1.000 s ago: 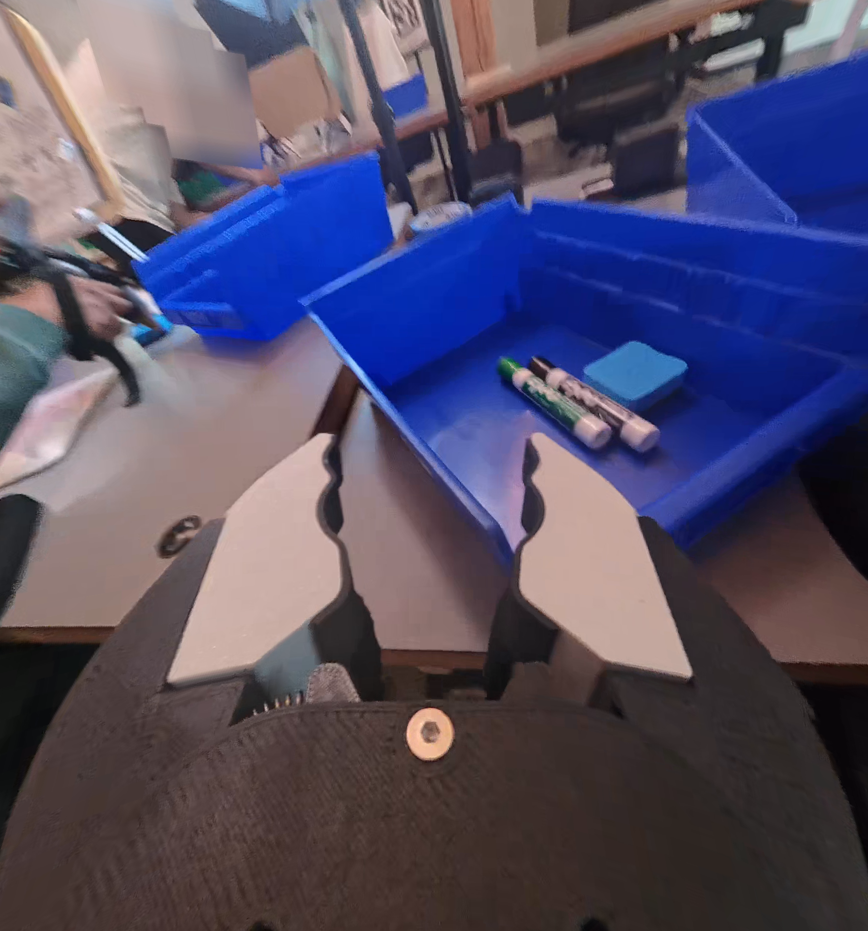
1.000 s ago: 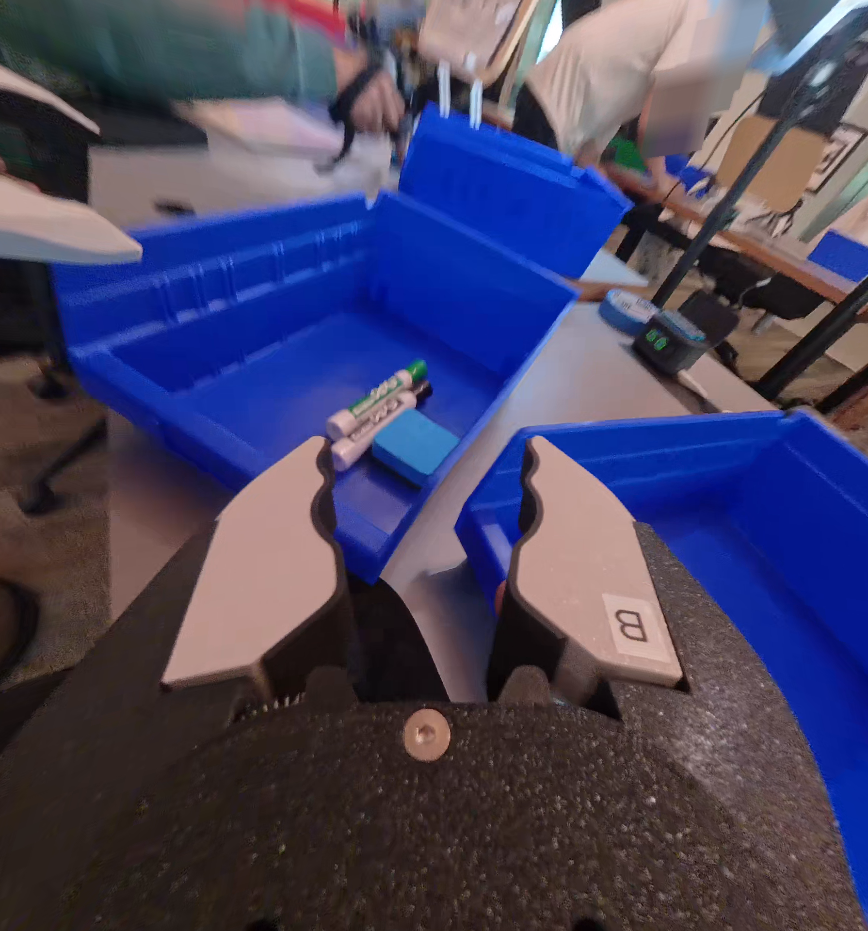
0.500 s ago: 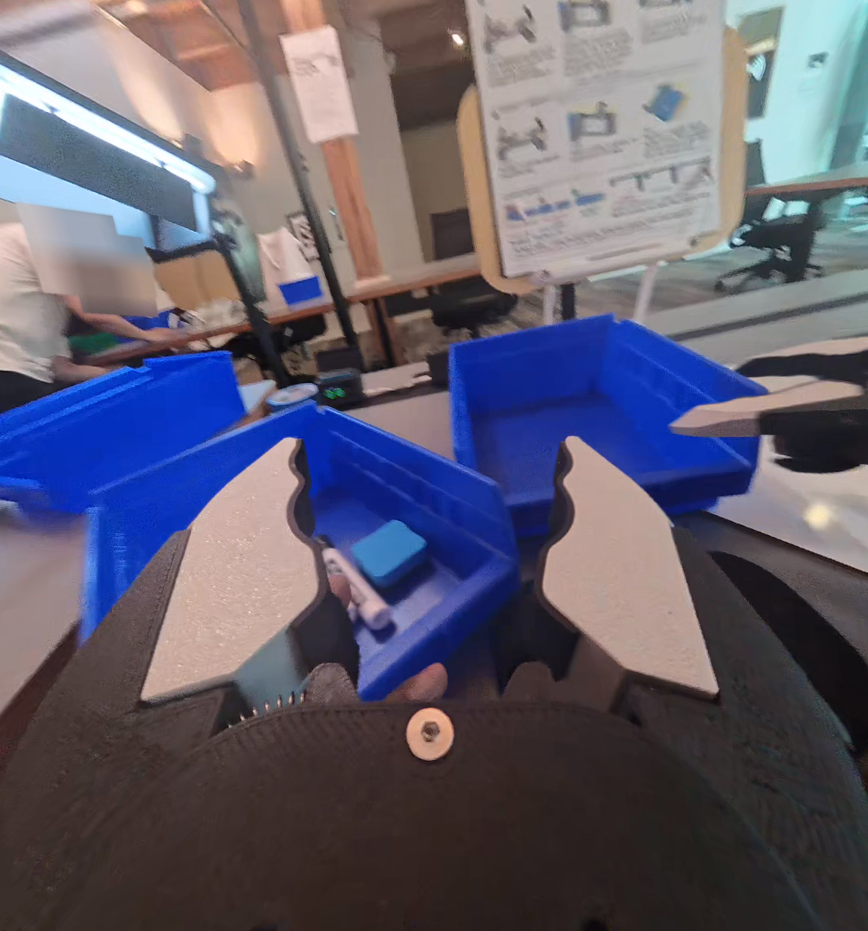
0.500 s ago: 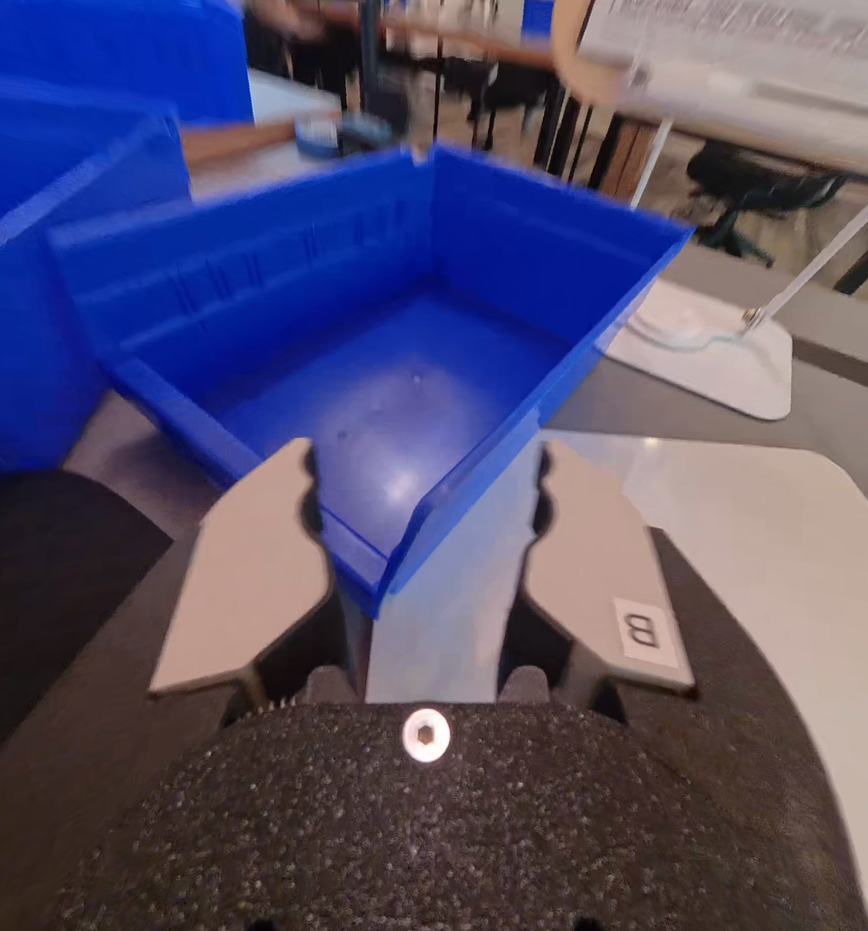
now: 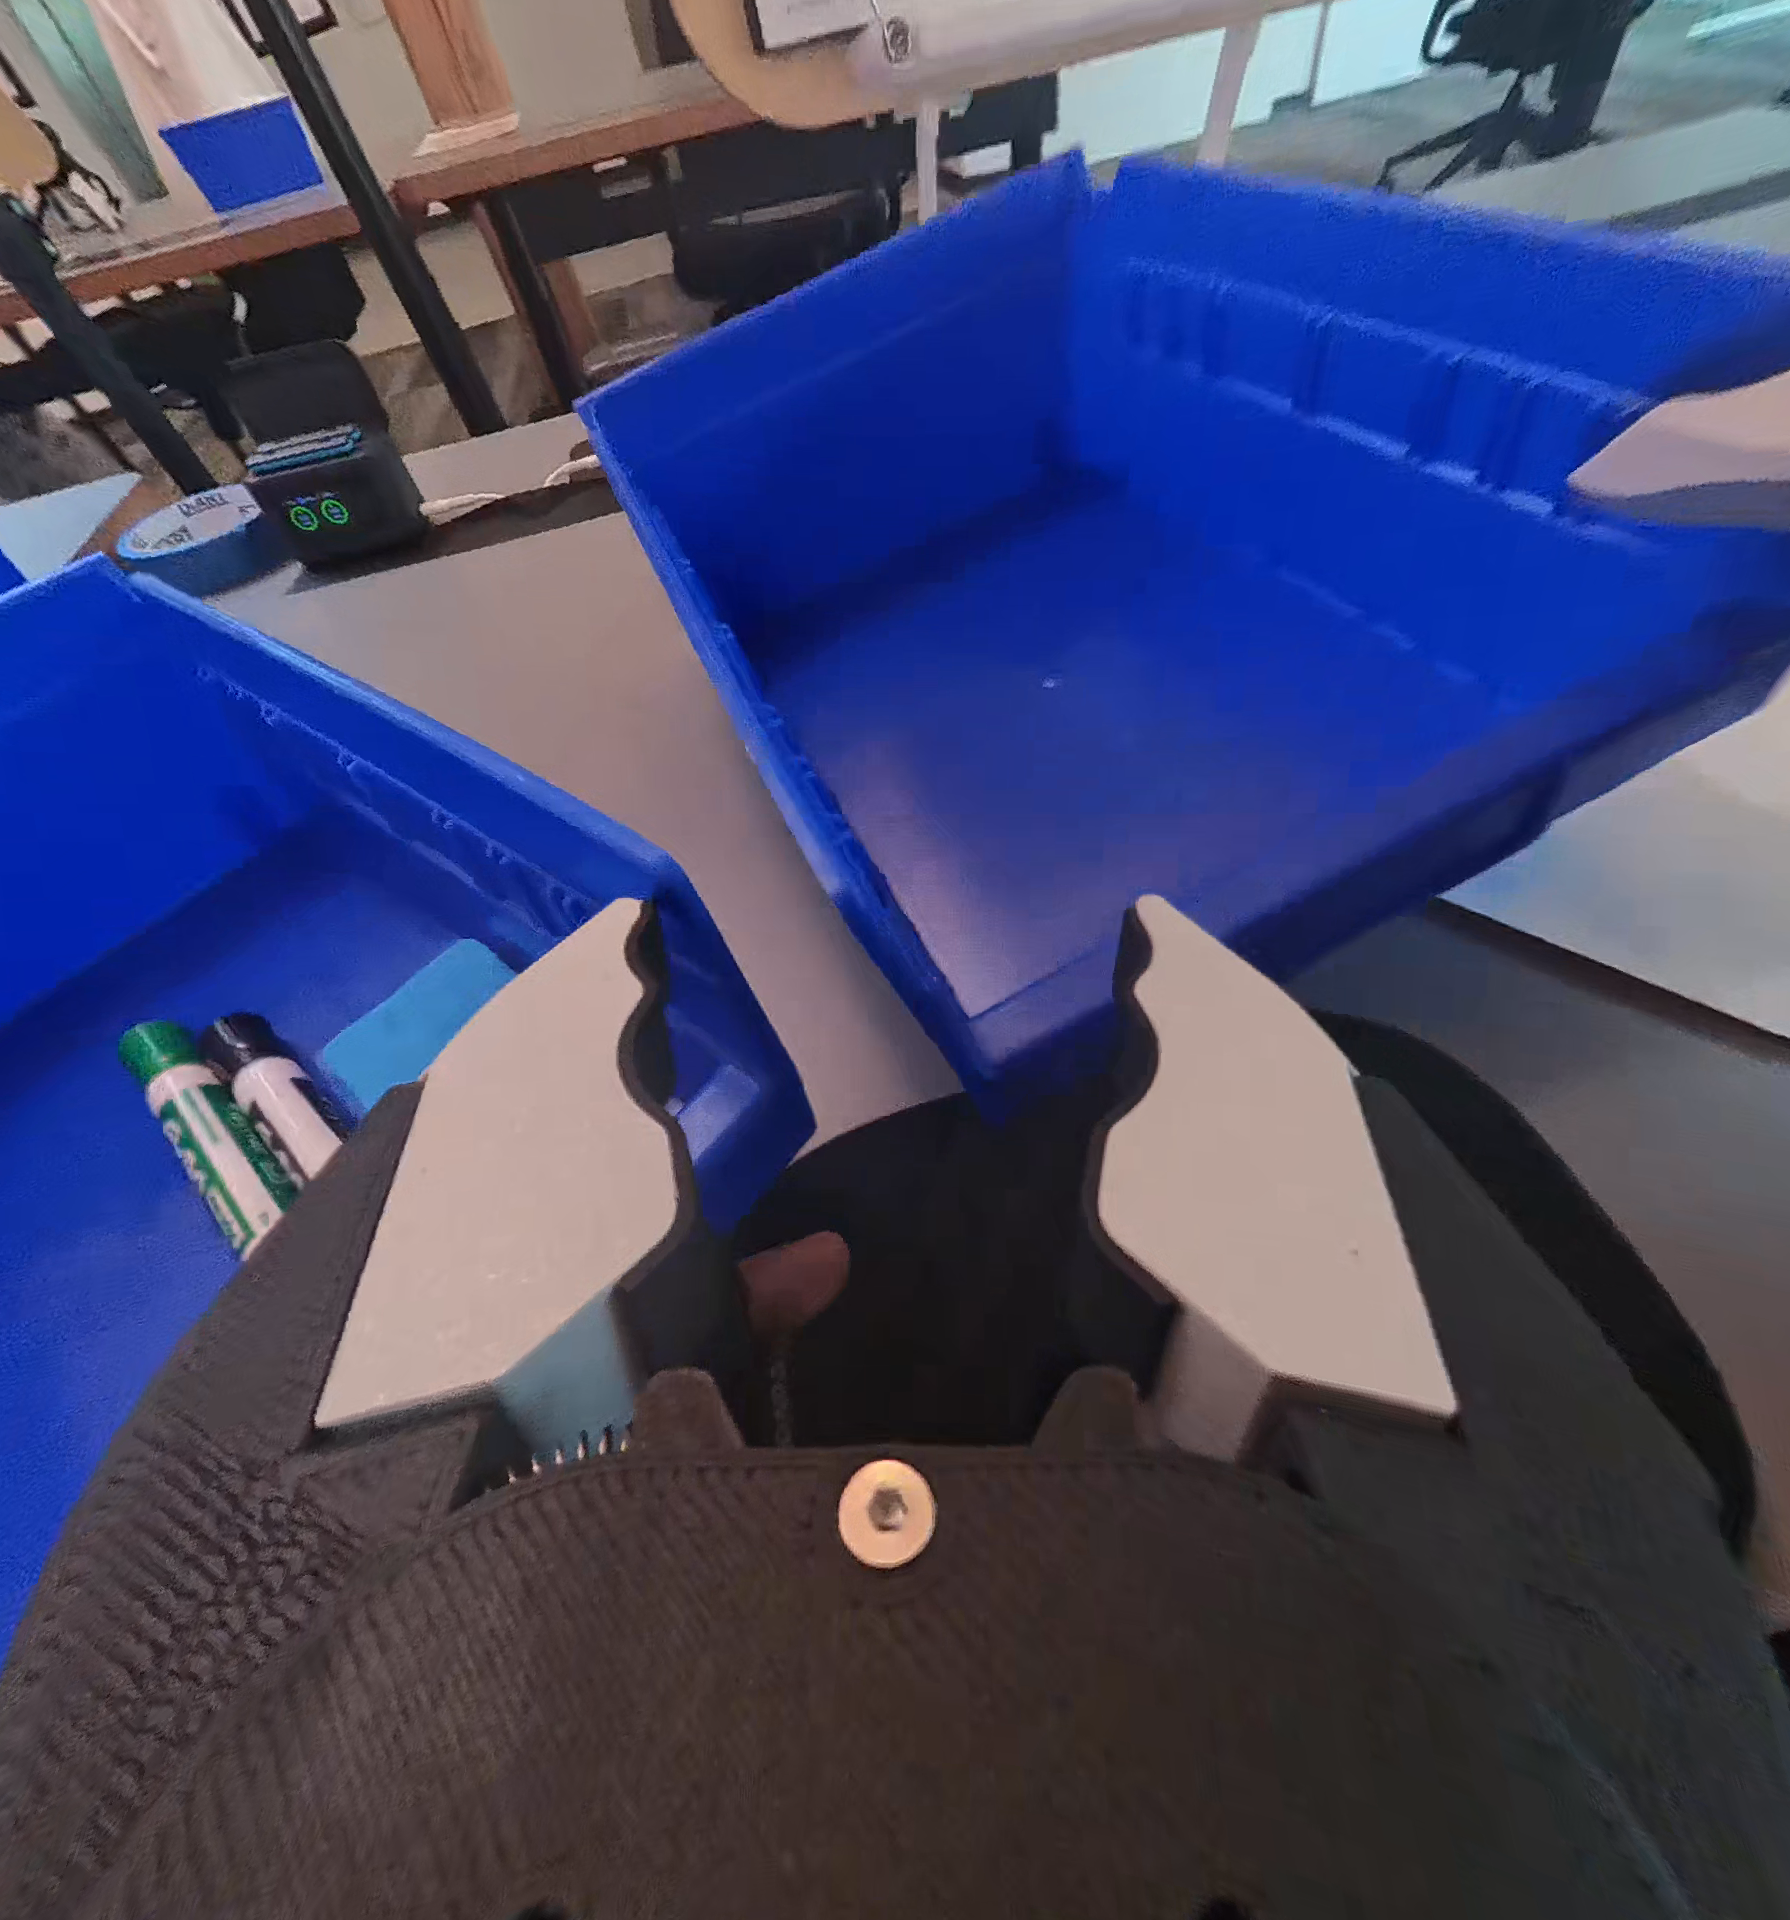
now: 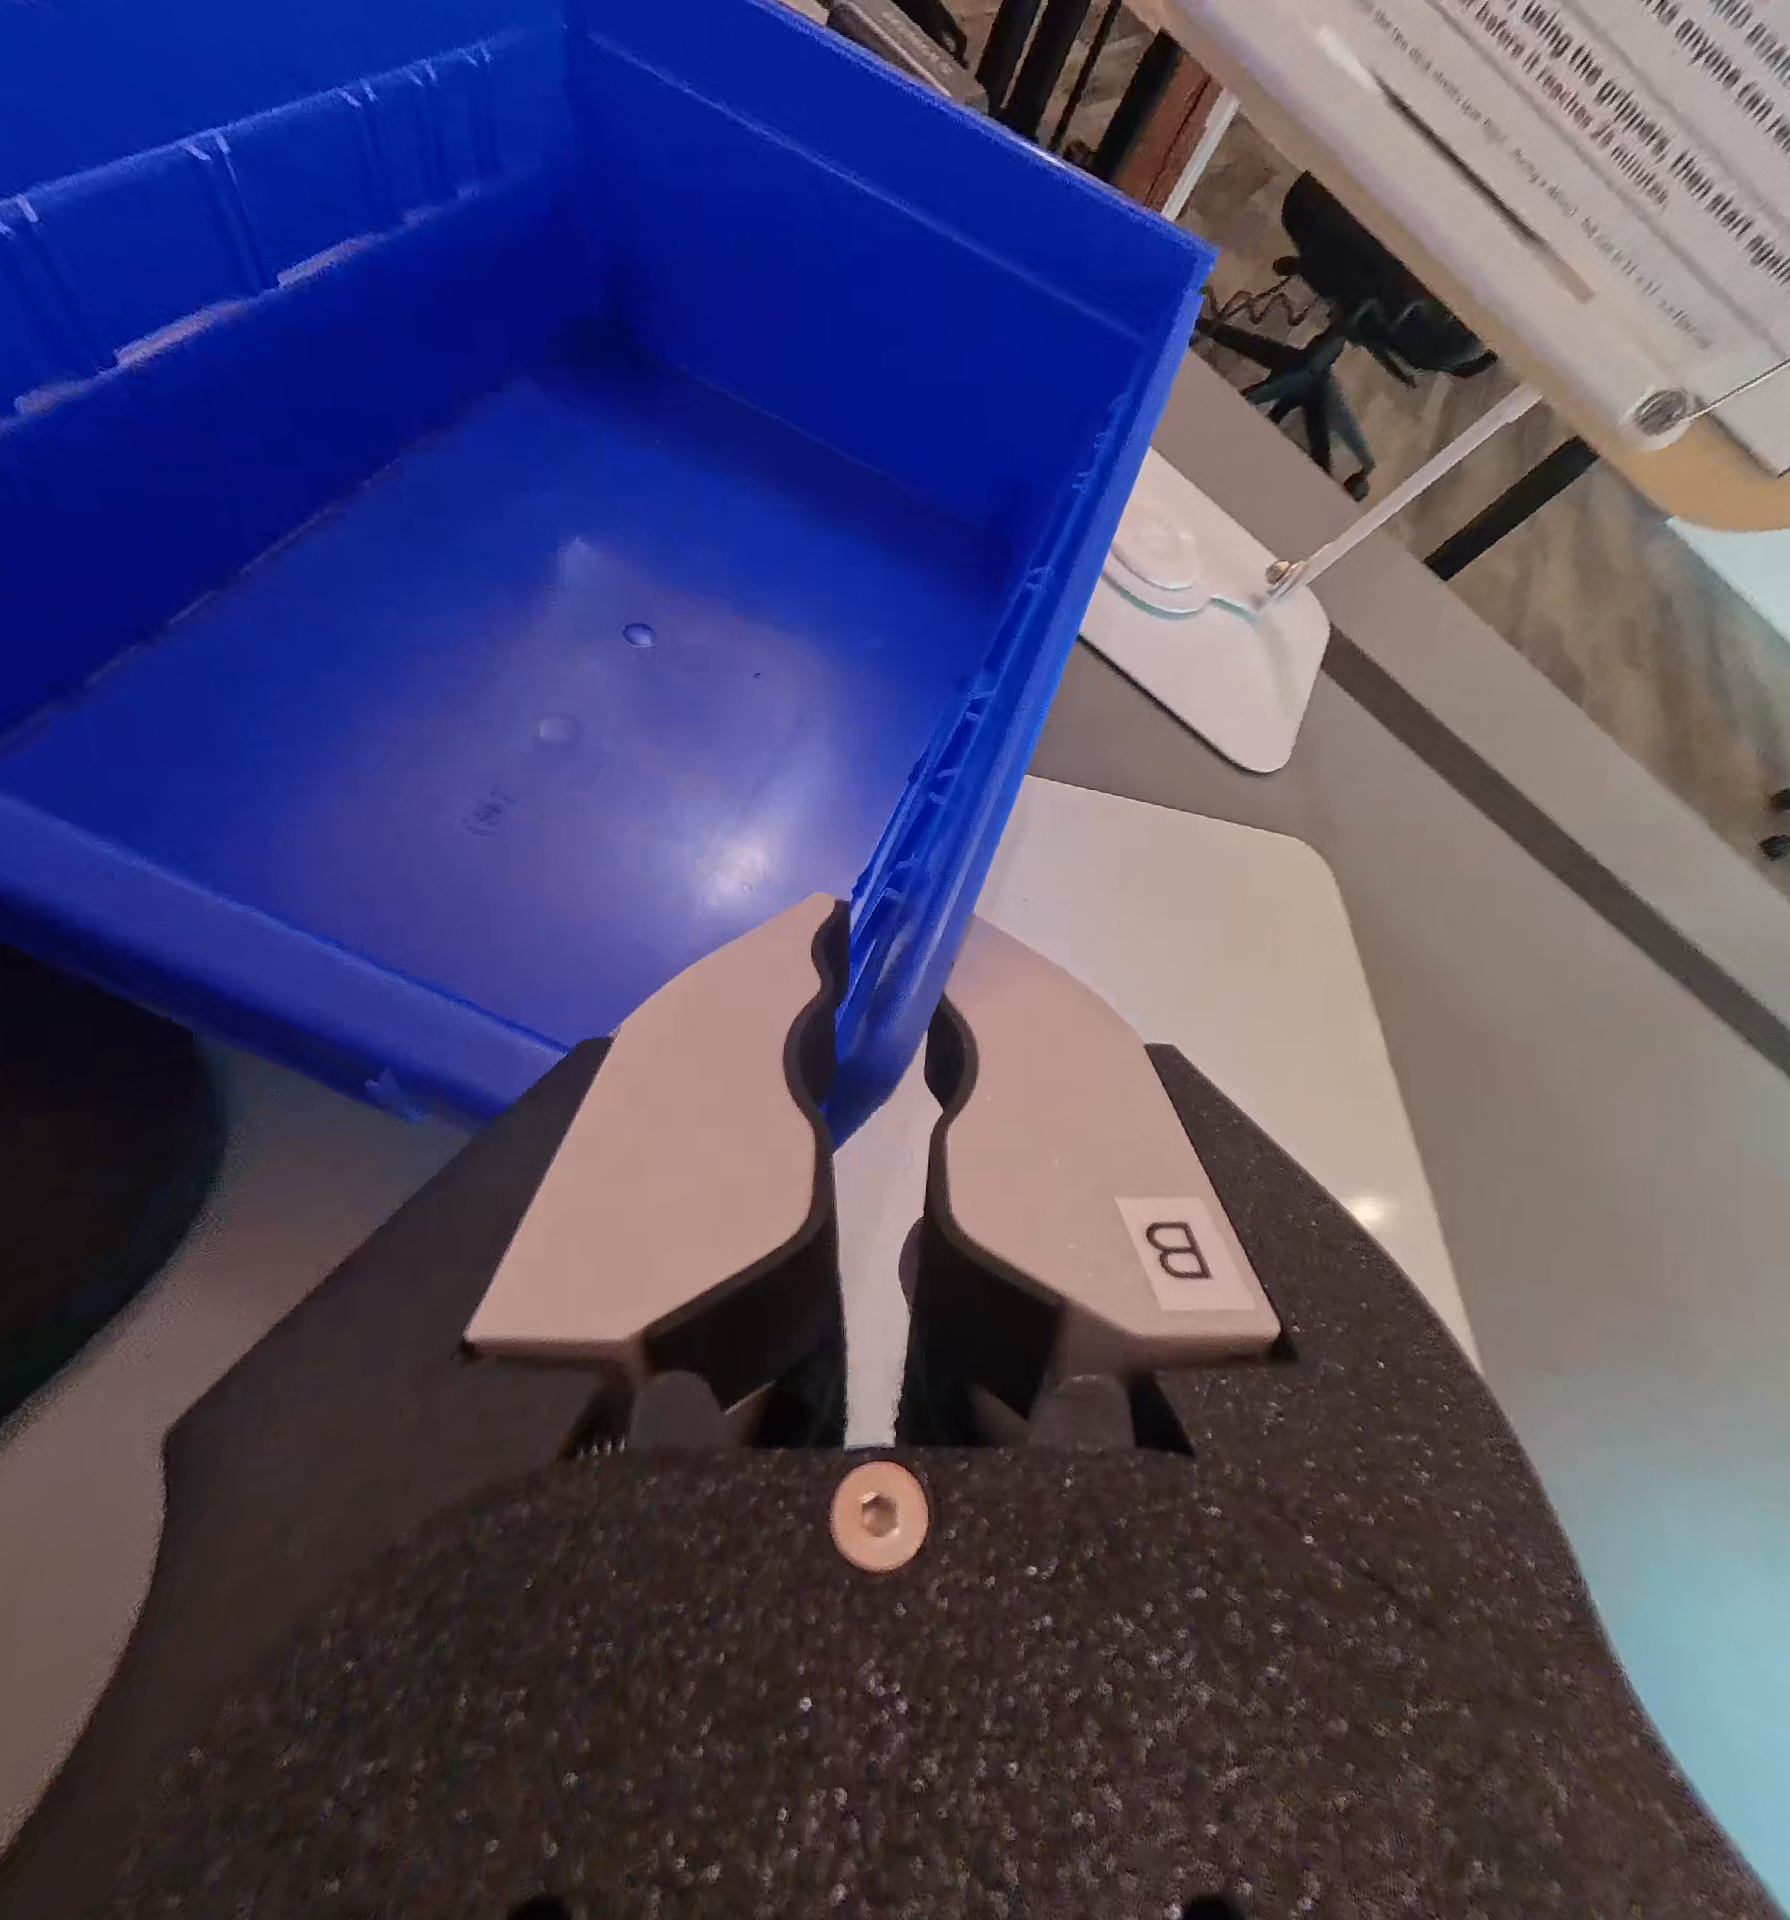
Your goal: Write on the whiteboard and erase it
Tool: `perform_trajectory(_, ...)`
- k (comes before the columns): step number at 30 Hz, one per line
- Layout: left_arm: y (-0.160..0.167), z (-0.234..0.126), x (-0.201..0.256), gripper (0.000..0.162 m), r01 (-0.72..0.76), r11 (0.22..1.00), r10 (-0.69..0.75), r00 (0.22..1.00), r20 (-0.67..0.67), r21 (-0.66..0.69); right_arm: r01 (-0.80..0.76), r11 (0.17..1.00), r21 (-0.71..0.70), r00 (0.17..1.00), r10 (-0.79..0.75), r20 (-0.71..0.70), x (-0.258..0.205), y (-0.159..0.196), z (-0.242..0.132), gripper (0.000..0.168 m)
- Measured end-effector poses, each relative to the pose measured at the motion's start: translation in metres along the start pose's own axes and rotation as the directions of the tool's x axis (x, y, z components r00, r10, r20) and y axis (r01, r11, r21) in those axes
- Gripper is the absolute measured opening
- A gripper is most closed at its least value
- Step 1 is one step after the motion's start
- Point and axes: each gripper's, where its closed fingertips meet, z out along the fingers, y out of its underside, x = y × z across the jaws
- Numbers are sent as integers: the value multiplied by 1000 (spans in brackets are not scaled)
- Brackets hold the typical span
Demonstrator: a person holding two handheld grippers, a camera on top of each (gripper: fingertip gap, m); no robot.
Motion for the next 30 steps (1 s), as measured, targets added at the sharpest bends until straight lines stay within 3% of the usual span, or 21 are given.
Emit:
perform_trajectory(5,1,6,-9,73,-153,983,165,980,115,-106,20,1000,1,999,-20,-38,13,5,-11,11)
perform_trajectory(8,-24,-10,-1,70,-265,964,265,947,179,-29,-17,1000,-12,999,17,-49,28,12,-16,10)
perform_trajectory(12,-12,-1,38,67,-106,993,104,994,-41,-59,-45,999,-20,998,44,-54,44,20,-23,9)
perform_trajectory(16,2,19,49,70,-69,992,59,994,-90,-105,-69,997,-28,997,68,-43,53,33,-28,9)
perform_trajectory(19,8,35,64,56,-45,989,20,985,-170,-144,-68,997,-19,997,68,-32,53,38,-28,9)
perform_trajectory(20,6,40,70,37,-46,989,18,980,-198,-140,-60,998,-11,998,60,-32,53,38,-27,9)
perform_trajectory(21,1,44,73,25,-29,993,4,978,-208,-117,-54,999,-6,998,54,-44,54,39,-26,9)
perform_trajectory(23,-13,49,69,19,-49,998,40,985,-166,-48,-18,1000,5,997,18,-79,59,40,-28,10)
perform_trajectory(26,-41,44,72,16,-151,988,155,984,-88,42,-13,1000,23,995,15,-99,70,44,-35,11)
perform_trajectory(30,-80,45,101,16,-210,970,222,970,-100,123,-36,998,53,984,44,-175,108,52,-61,12)
